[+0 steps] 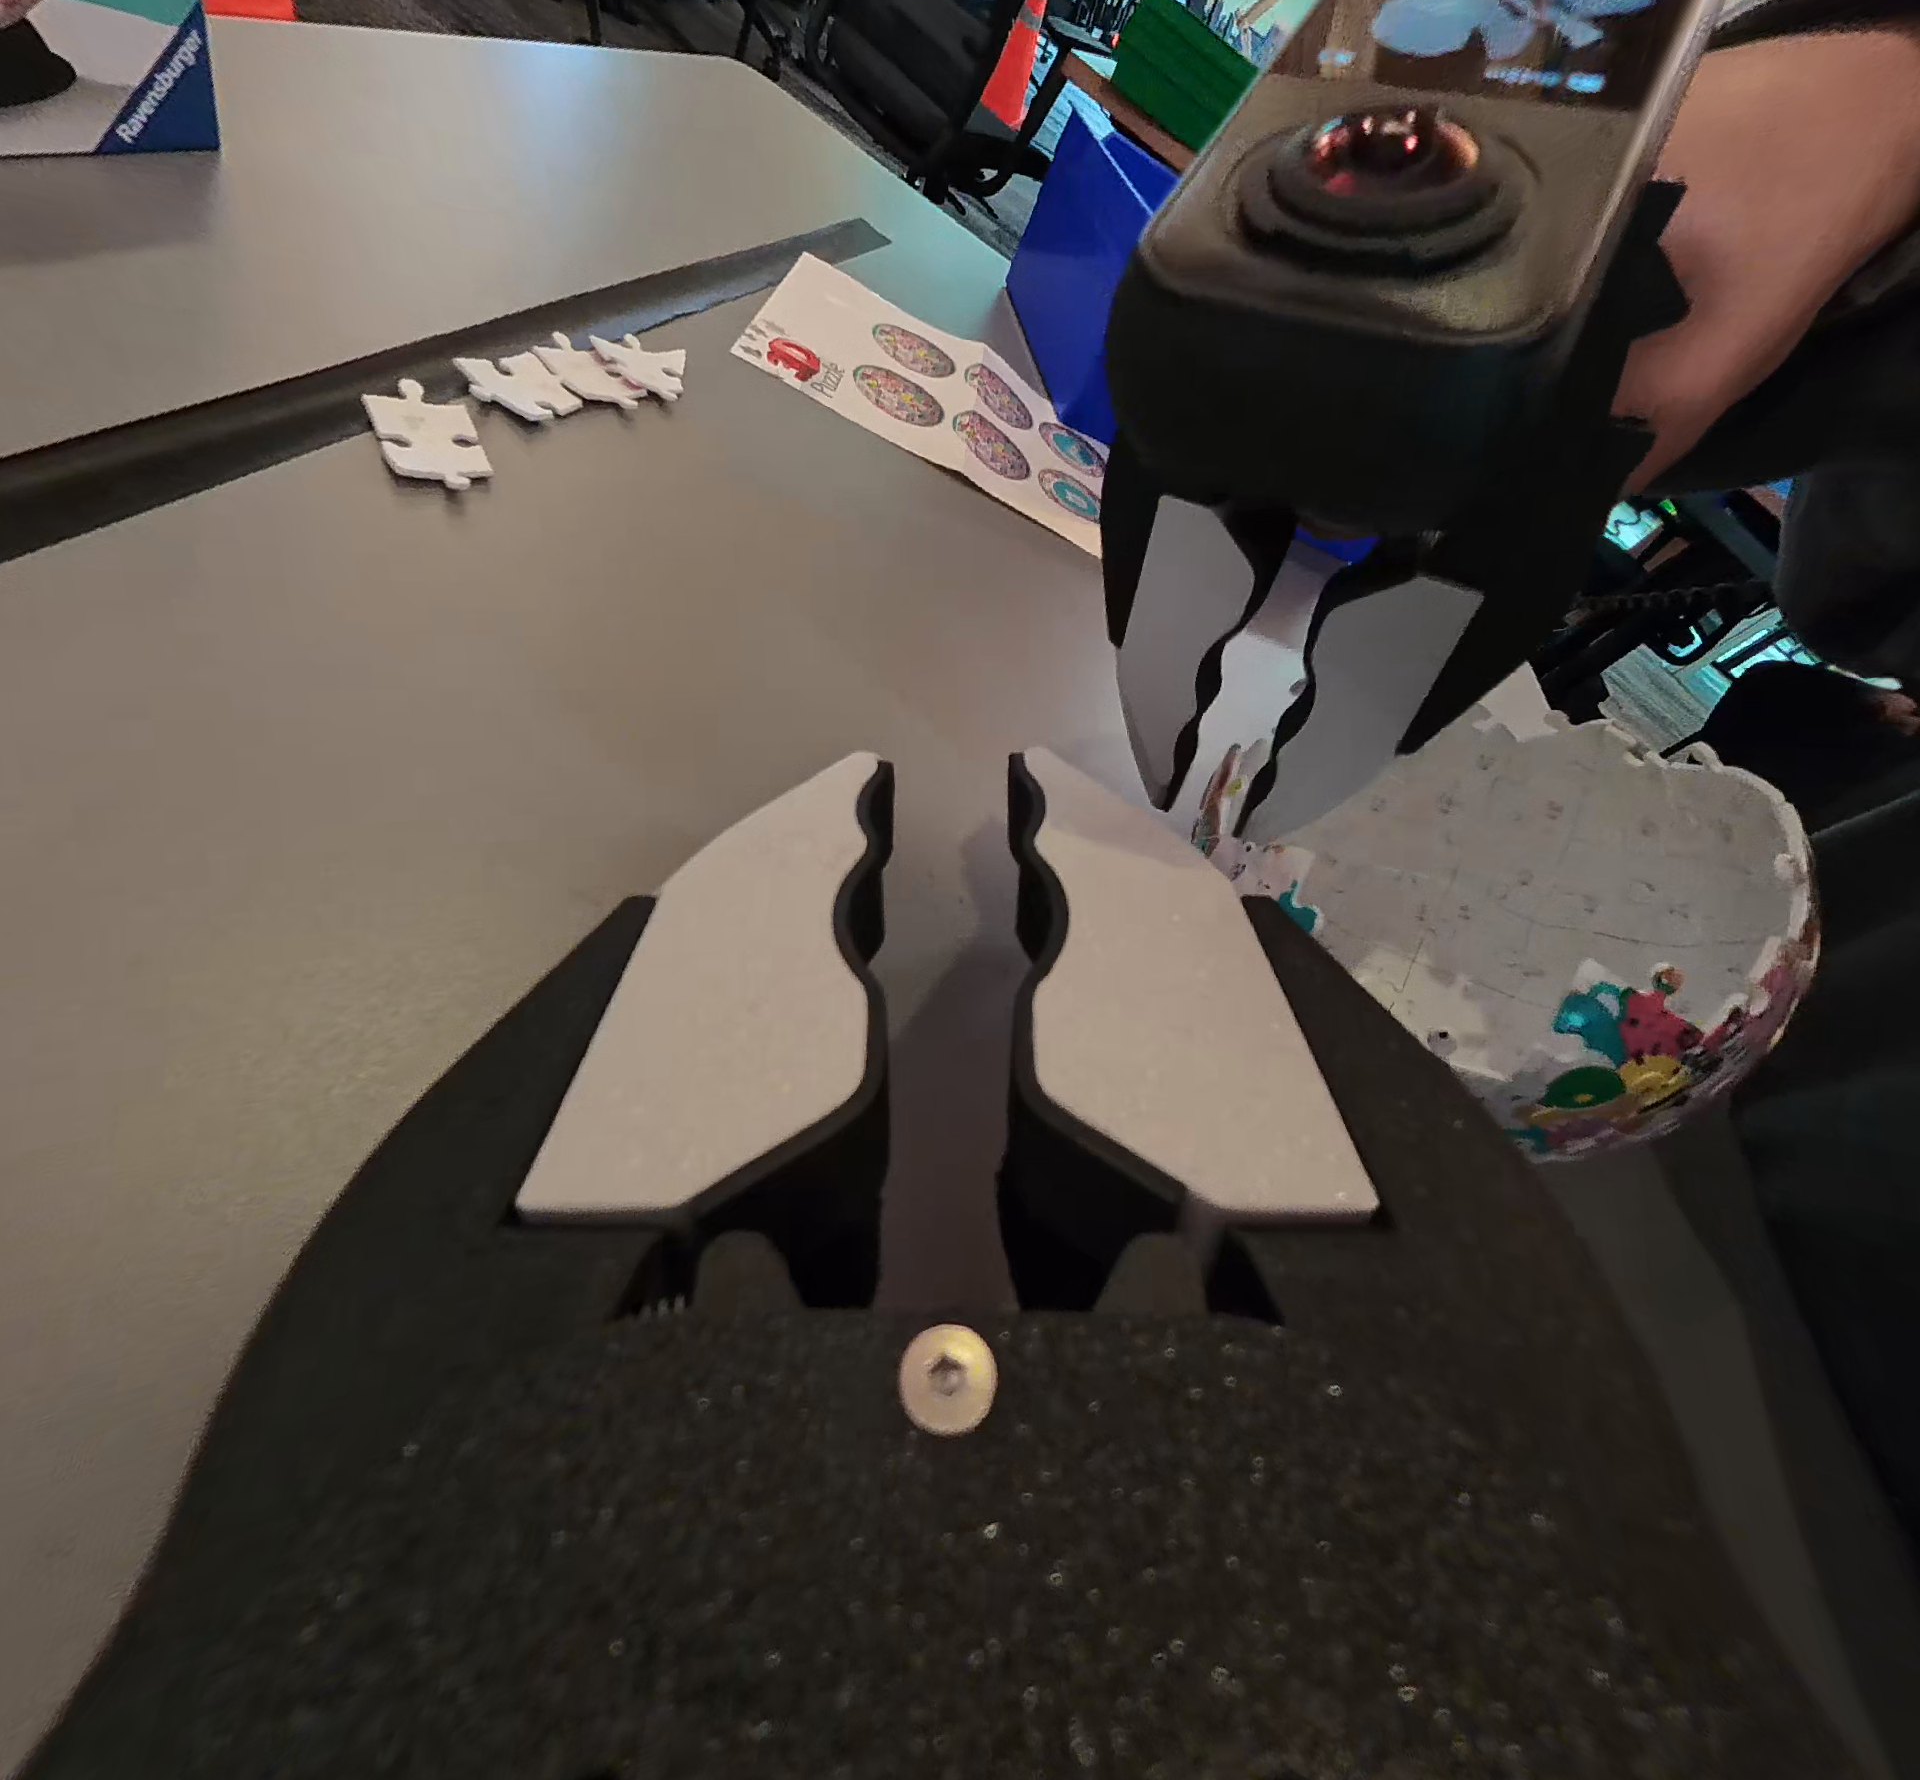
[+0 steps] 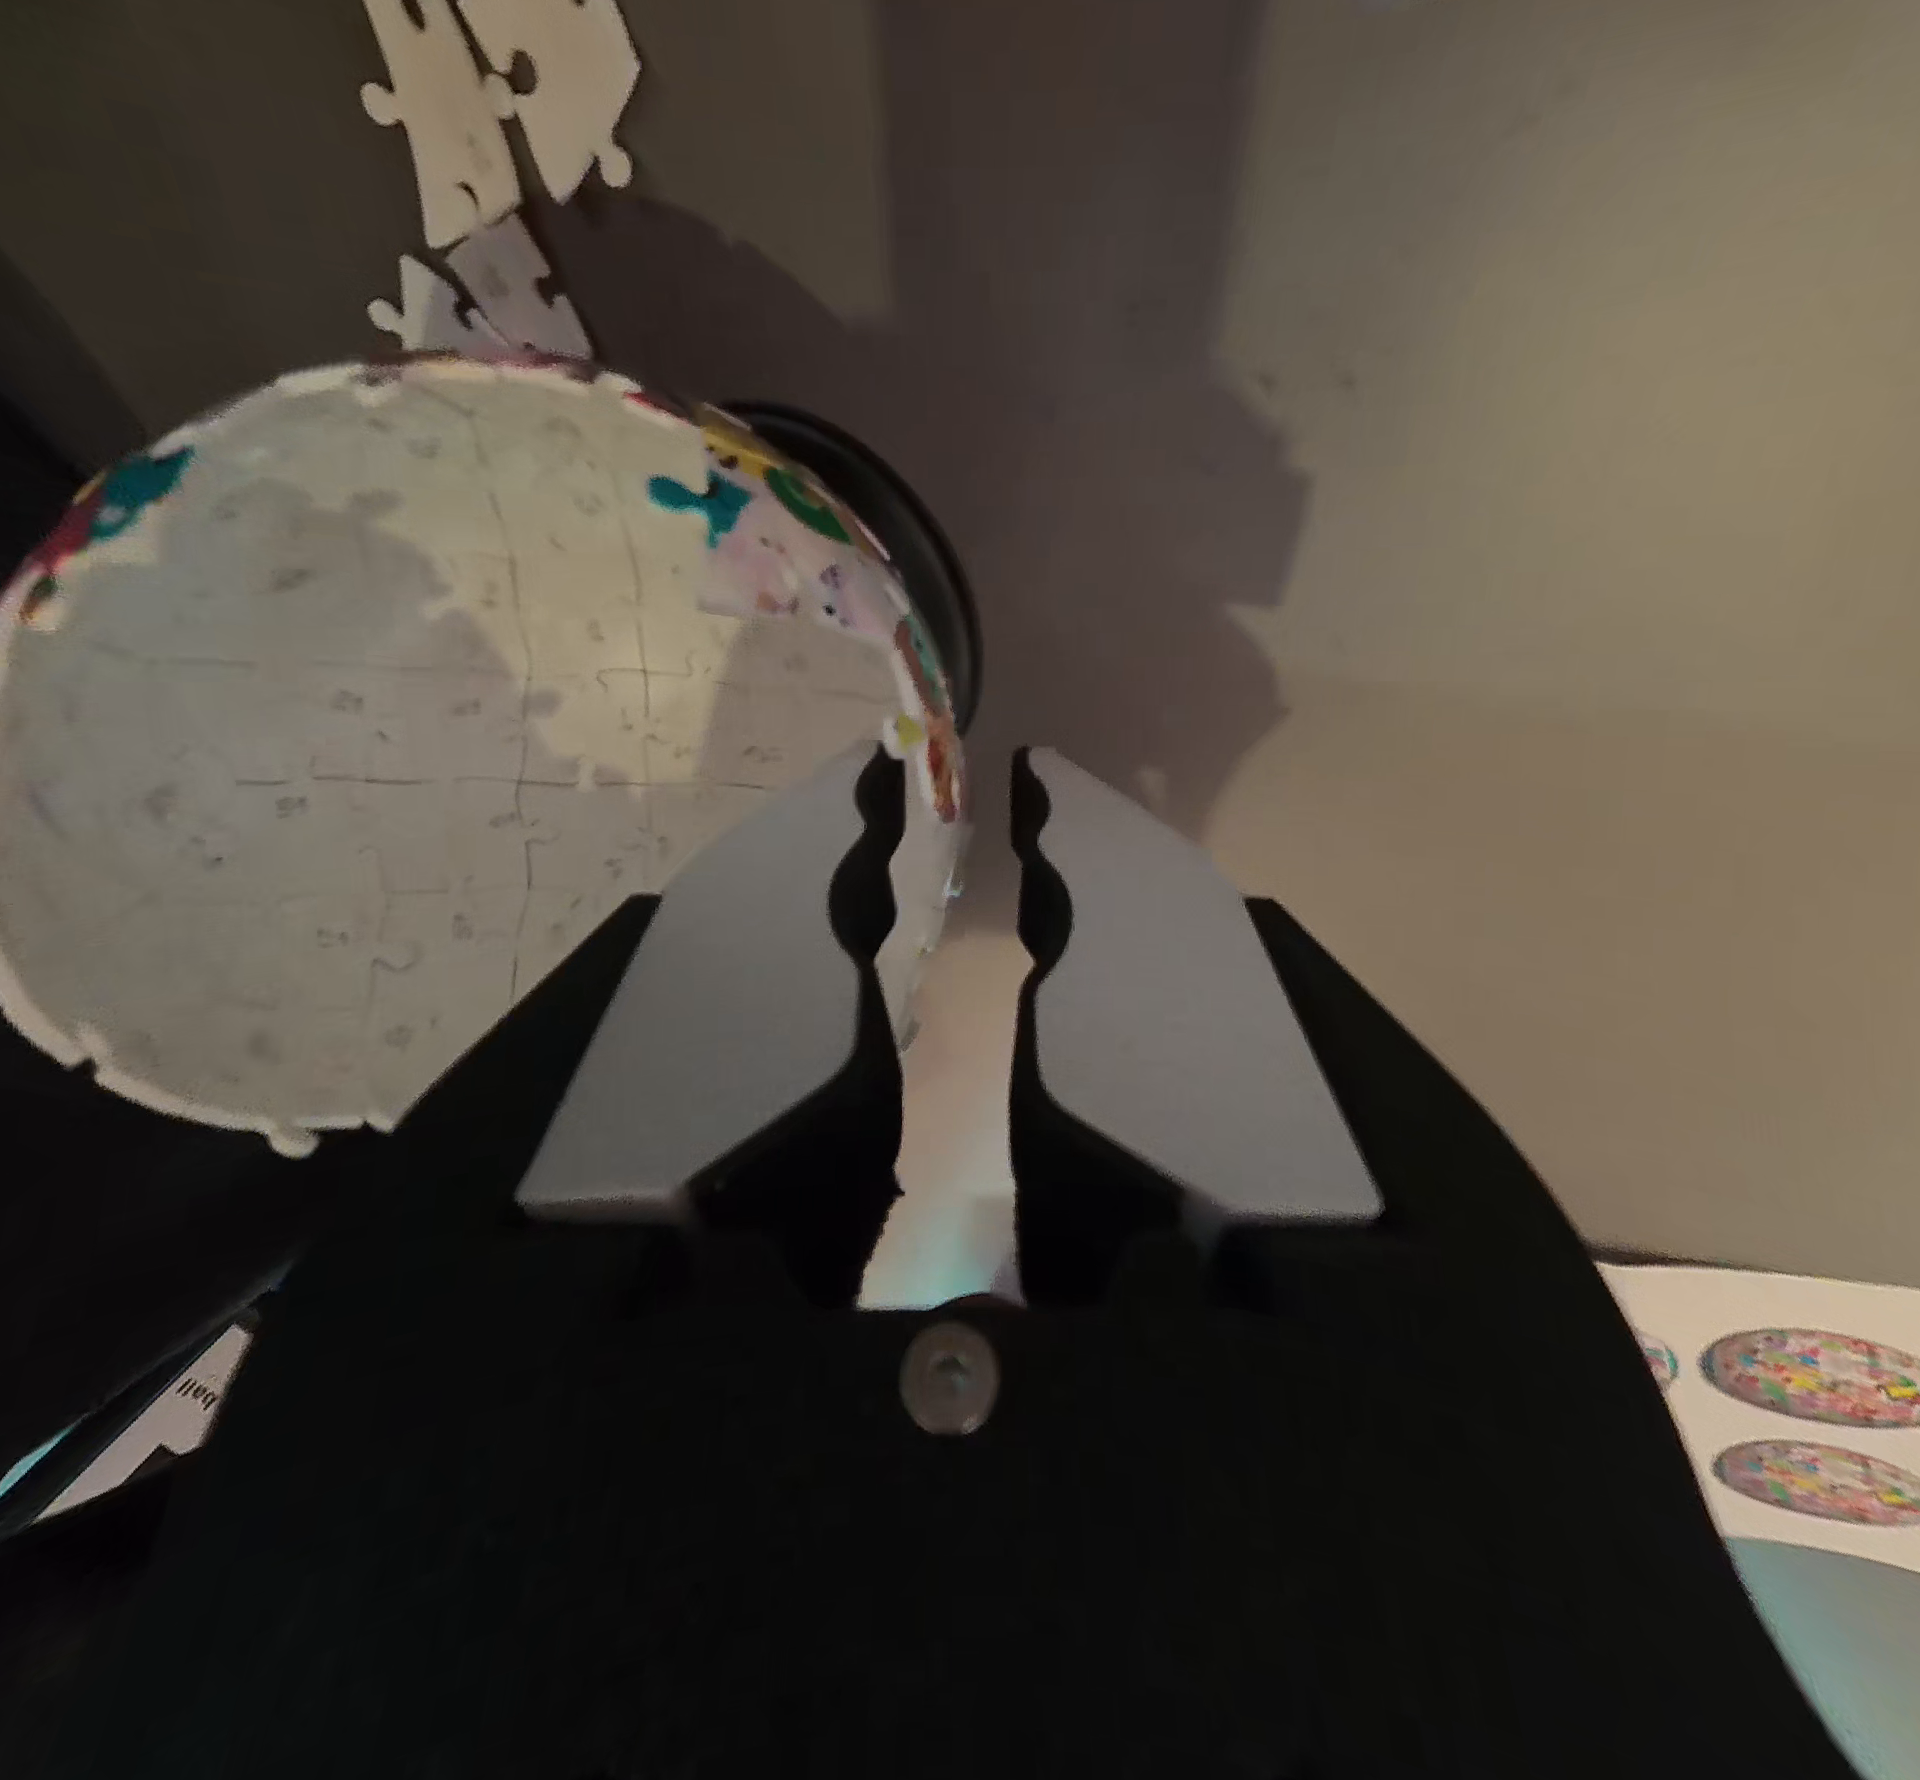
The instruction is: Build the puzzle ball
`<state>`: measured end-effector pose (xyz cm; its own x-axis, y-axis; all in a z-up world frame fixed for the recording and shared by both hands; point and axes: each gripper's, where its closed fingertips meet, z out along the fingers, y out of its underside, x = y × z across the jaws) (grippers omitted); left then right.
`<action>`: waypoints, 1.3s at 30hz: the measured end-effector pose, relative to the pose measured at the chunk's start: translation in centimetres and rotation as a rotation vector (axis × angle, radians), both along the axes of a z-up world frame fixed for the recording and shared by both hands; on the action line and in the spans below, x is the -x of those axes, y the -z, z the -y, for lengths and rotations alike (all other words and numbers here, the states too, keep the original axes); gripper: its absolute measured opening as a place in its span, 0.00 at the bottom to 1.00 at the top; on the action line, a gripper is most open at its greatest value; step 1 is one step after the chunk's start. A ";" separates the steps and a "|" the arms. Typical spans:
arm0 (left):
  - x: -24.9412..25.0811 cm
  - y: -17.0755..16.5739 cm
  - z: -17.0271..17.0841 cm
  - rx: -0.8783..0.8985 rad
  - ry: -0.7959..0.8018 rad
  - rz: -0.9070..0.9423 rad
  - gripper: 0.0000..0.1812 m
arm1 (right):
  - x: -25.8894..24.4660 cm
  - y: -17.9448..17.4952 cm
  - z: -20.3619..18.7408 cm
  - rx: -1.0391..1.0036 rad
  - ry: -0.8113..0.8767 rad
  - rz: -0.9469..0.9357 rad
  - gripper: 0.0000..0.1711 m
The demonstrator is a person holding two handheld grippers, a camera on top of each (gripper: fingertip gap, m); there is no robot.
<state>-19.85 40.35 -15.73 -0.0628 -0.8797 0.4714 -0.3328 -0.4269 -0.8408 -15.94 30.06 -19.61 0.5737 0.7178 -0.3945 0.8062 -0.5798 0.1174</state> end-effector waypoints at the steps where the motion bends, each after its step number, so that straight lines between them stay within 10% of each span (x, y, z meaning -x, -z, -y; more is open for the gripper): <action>1: 0.0 0.0 0.0 0.000 0.002 -0.002 0.11 | 0.0 0.1 -0.2 -0.010 0.001 0.017 0.11; 26: -0.2 0.4 0.4 -0.003 0.016 -0.021 0.11 | 0.2 -0.3 -1.2 -0.134 -0.090 0.158 0.13; 39: -0.2 0.5 0.5 -0.001 0.022 -0.026 0.11 | 1.4 -1.0 -2.3 -0.258 -0.523 0.004 0.17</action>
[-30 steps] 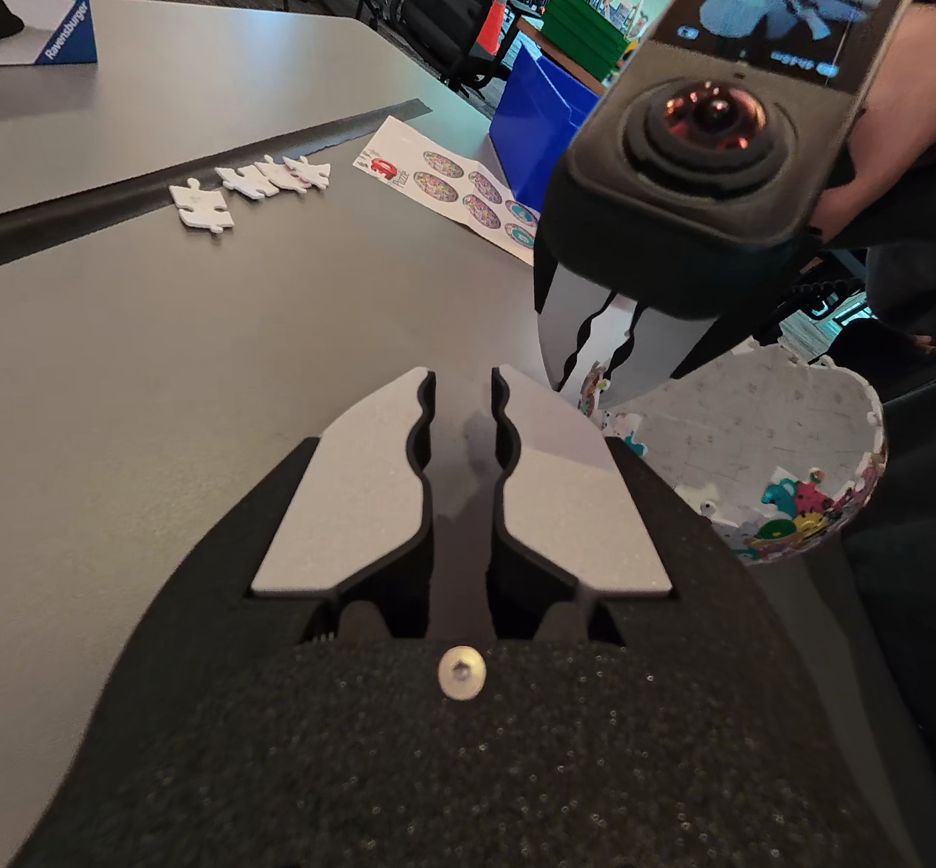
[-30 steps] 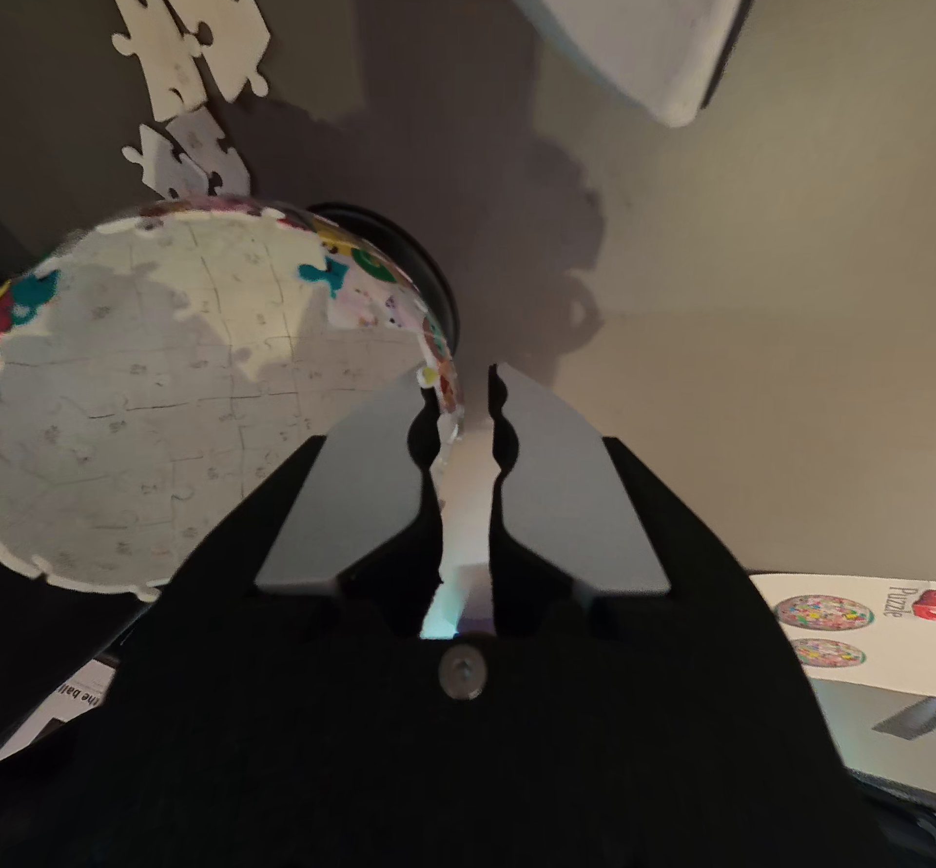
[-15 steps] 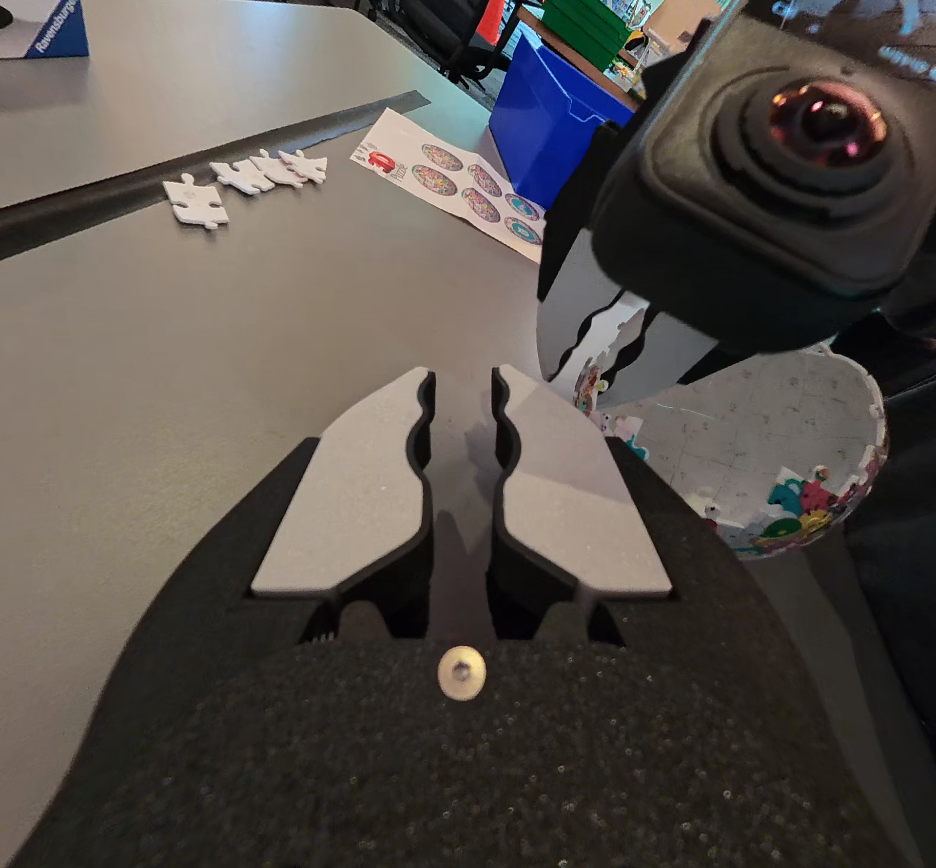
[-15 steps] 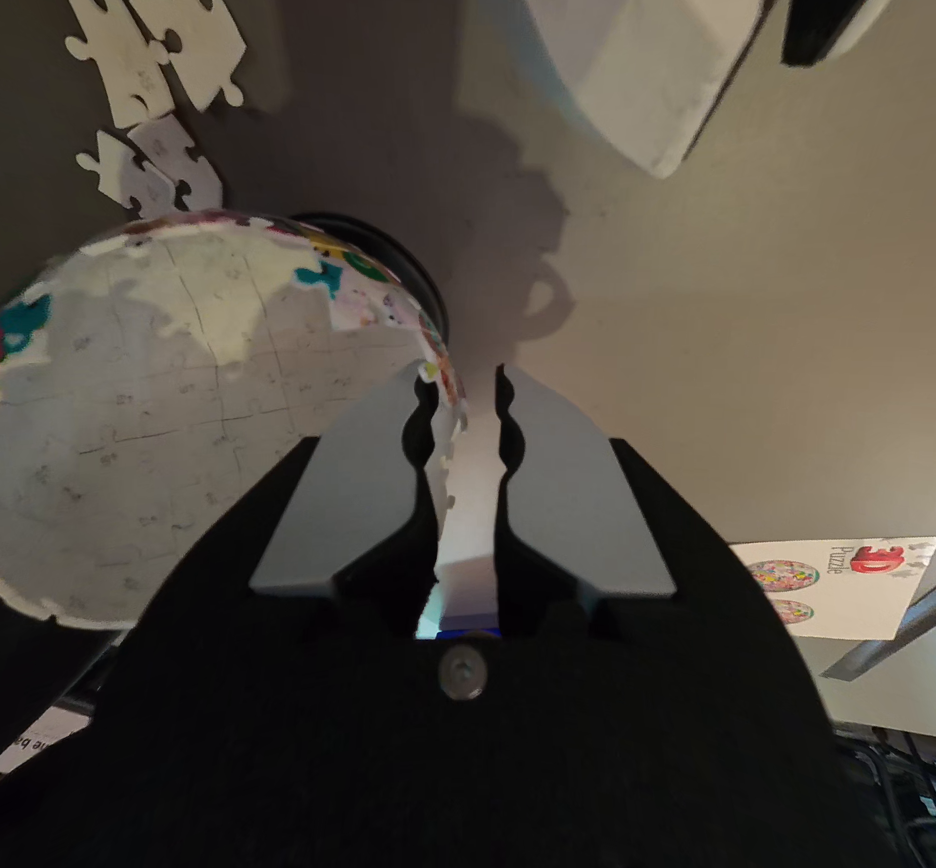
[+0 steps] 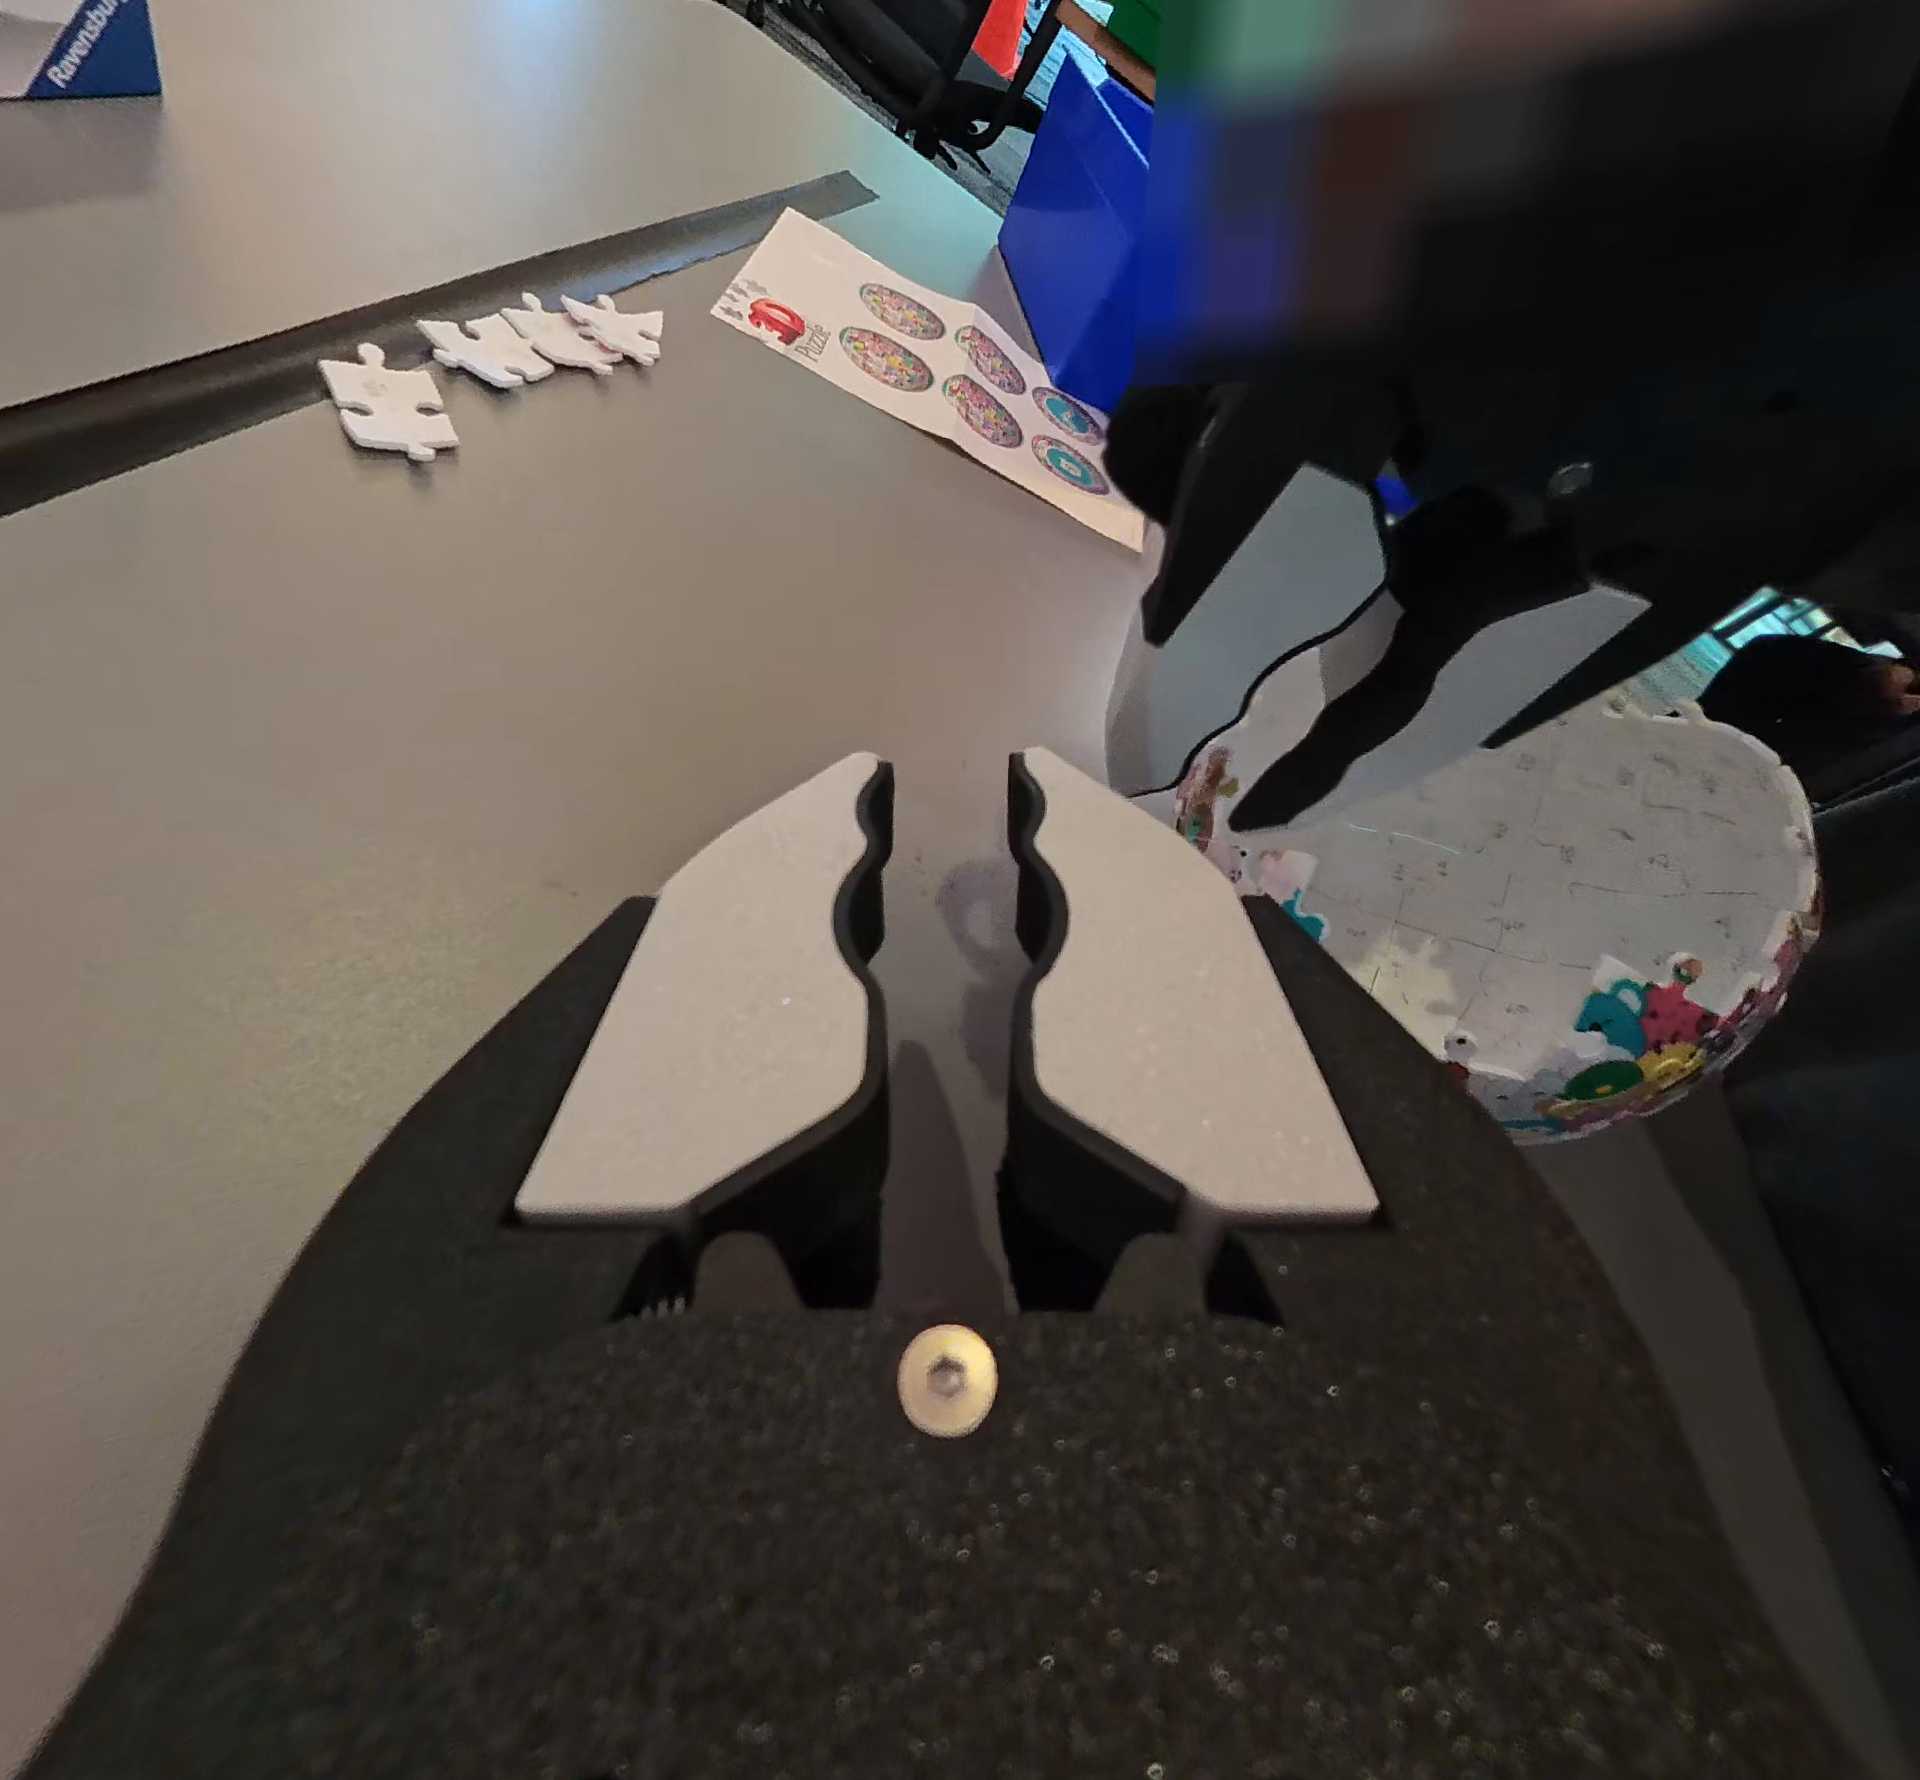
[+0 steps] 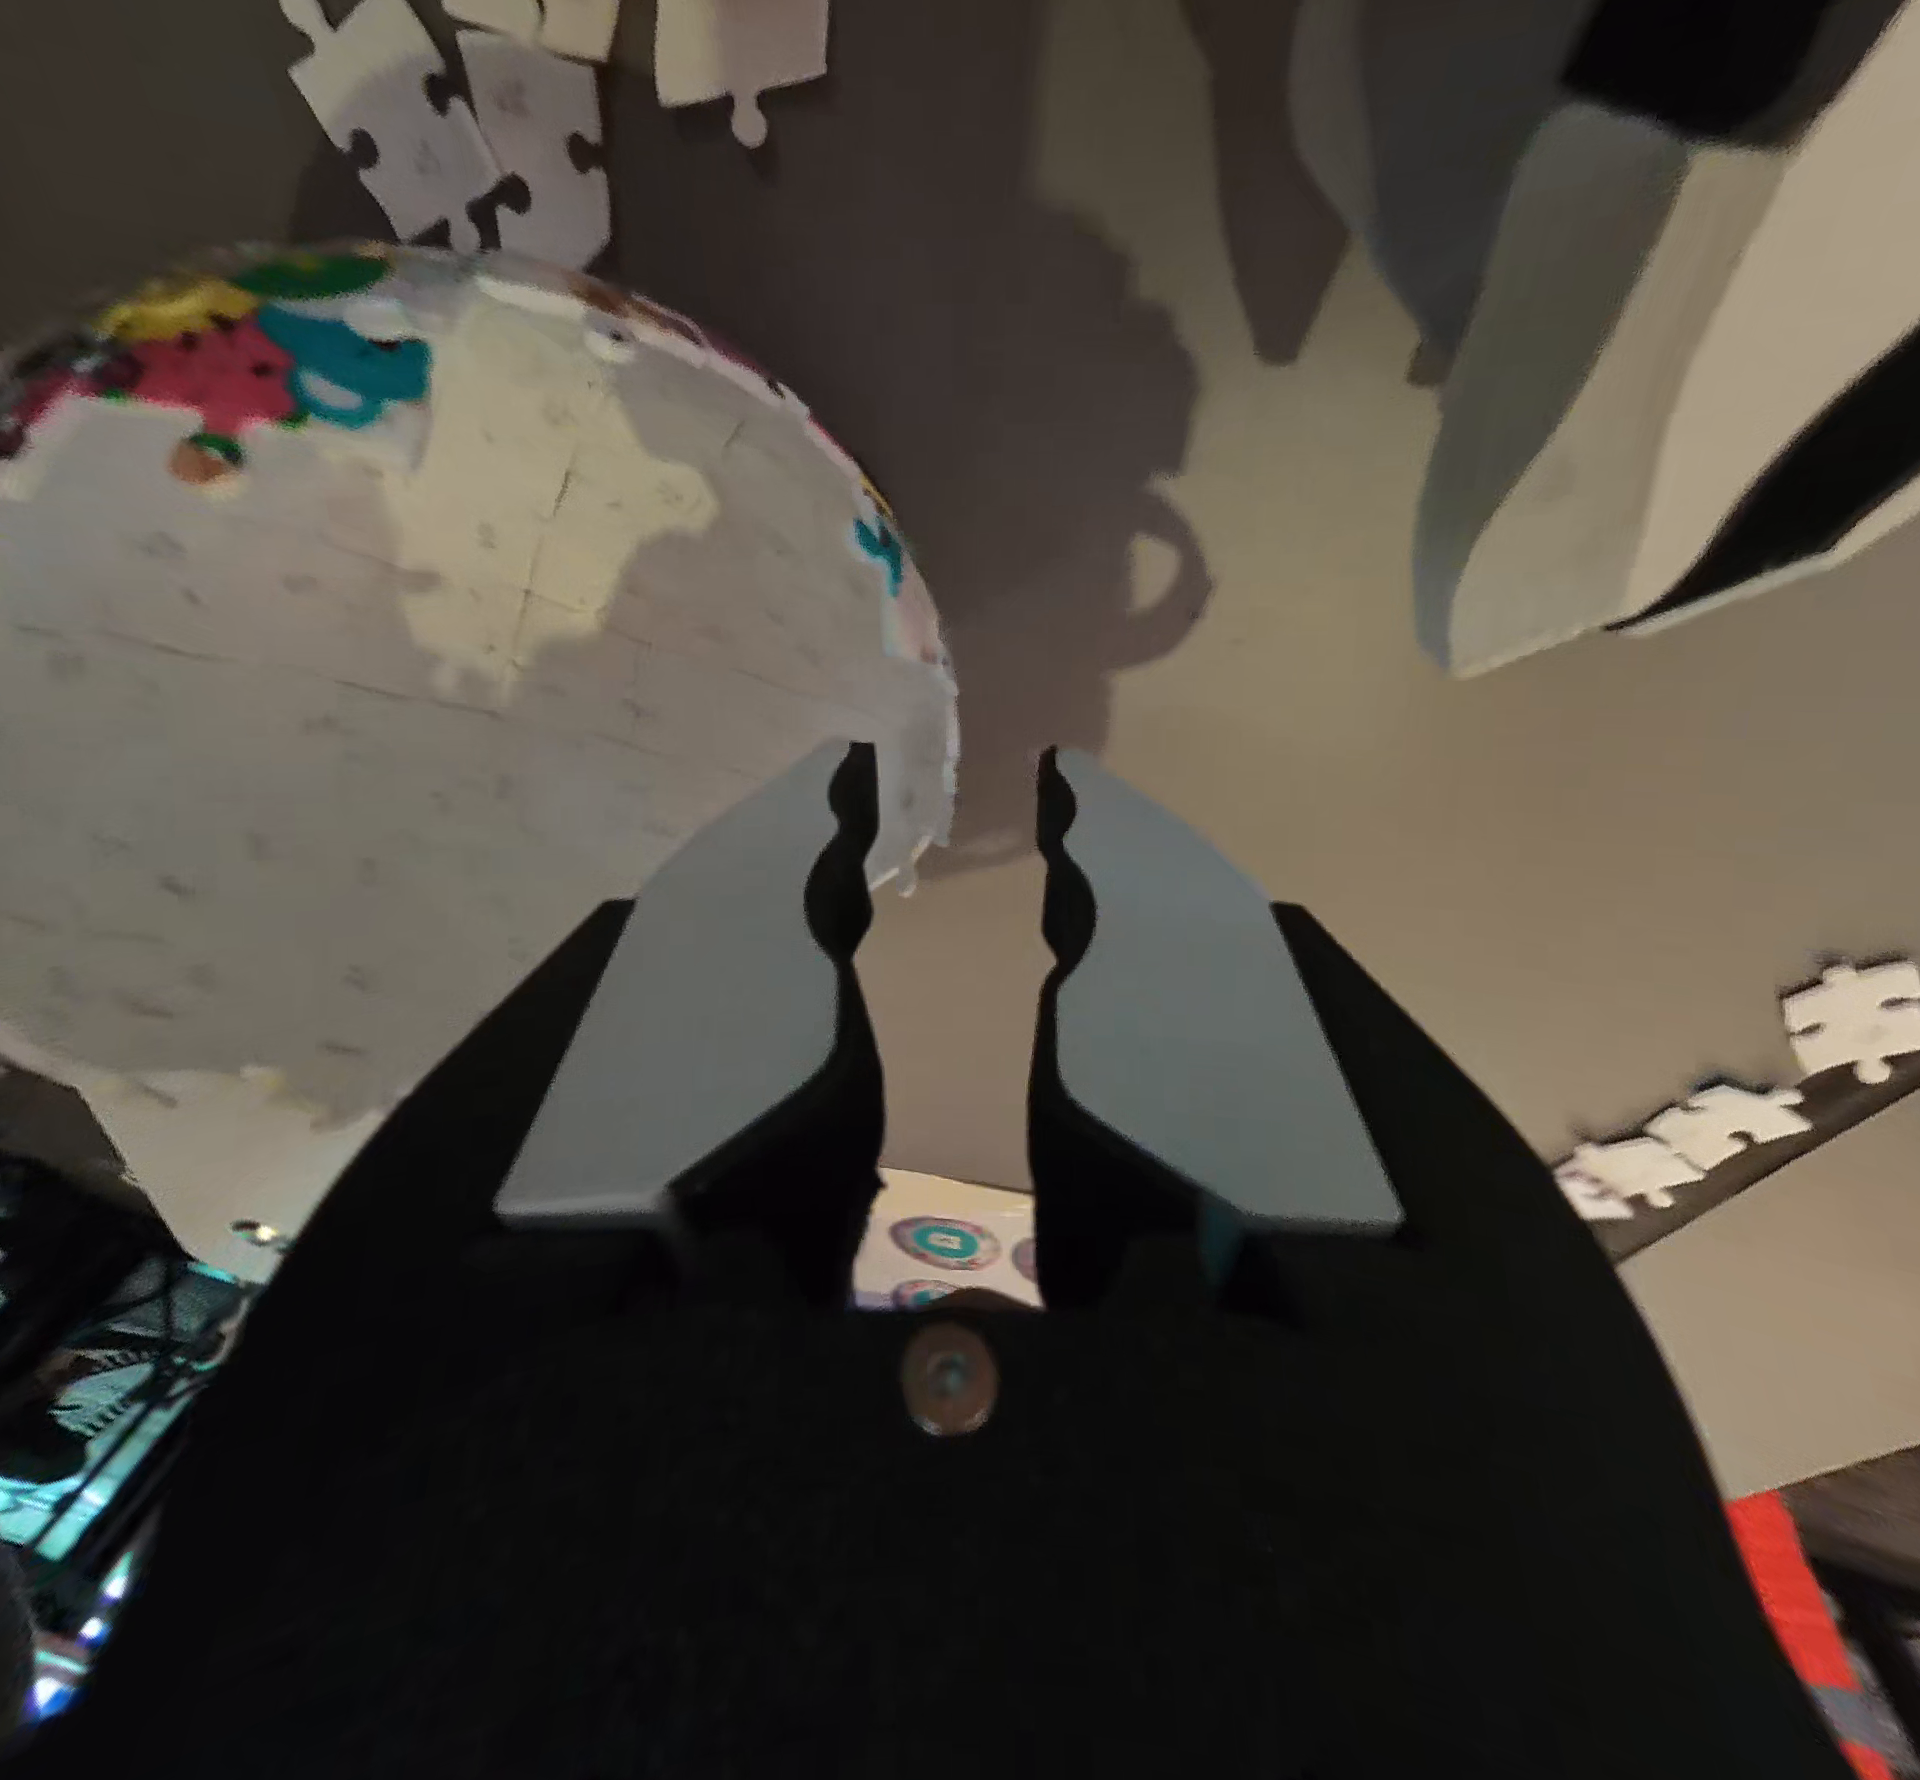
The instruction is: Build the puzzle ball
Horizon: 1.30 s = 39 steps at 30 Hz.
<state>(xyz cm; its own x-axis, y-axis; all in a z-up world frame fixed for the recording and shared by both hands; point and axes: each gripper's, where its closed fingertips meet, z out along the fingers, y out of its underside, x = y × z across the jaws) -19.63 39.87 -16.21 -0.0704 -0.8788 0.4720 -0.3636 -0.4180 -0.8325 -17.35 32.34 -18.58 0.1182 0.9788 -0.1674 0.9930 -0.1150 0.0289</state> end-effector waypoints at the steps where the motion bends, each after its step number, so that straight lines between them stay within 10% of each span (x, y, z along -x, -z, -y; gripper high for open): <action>1: 0.0 0.0 0.0 0.000 0.000 0.000 0.11 | 0.0 0.2 0.0 0.007 -0.014 -0.004 0.17; 39: -0.1 0.3 0.2 -0.004 0.012 -0.017 0.11 | -0.1 0.9 -0.5 -0.163 -0.029 -0.005 0.16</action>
